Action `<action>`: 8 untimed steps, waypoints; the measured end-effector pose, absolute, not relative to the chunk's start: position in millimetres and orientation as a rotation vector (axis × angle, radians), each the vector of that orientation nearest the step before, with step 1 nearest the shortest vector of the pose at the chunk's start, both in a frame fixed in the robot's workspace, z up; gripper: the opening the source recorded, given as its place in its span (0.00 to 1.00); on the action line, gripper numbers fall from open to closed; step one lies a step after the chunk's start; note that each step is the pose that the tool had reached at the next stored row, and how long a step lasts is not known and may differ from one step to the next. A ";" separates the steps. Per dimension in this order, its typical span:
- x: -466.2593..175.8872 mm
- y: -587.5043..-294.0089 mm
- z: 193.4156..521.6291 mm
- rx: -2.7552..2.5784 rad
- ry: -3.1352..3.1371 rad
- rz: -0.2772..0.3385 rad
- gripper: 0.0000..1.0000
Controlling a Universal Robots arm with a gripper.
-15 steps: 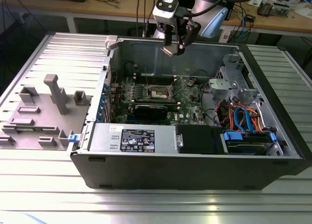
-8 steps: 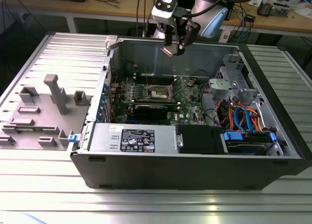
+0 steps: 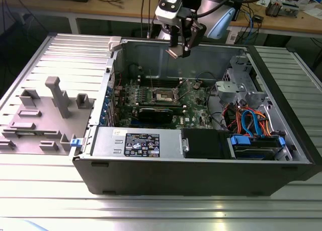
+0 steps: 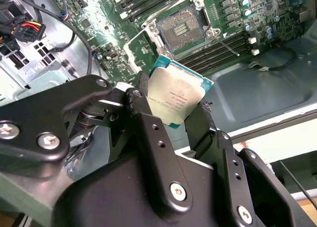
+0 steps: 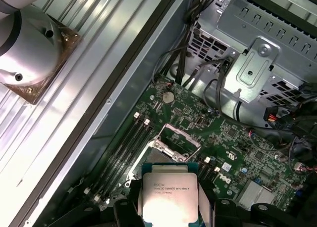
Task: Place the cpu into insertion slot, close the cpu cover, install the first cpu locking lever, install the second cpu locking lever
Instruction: 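Place the cpu into insertion slot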
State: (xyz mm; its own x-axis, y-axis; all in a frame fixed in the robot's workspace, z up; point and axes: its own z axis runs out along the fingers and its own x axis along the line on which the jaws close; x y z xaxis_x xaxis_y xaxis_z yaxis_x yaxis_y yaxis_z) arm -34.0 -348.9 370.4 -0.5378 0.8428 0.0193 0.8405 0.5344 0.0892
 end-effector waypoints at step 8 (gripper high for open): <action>-35.8 -348.8 368.2 1.605 2.662 0.132 0.54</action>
State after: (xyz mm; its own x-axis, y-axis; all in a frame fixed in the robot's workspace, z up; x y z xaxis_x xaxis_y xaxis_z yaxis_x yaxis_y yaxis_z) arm -35.8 -348.8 368.2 -0.4674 0.8839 0.0182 0.8813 0.4642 0.0881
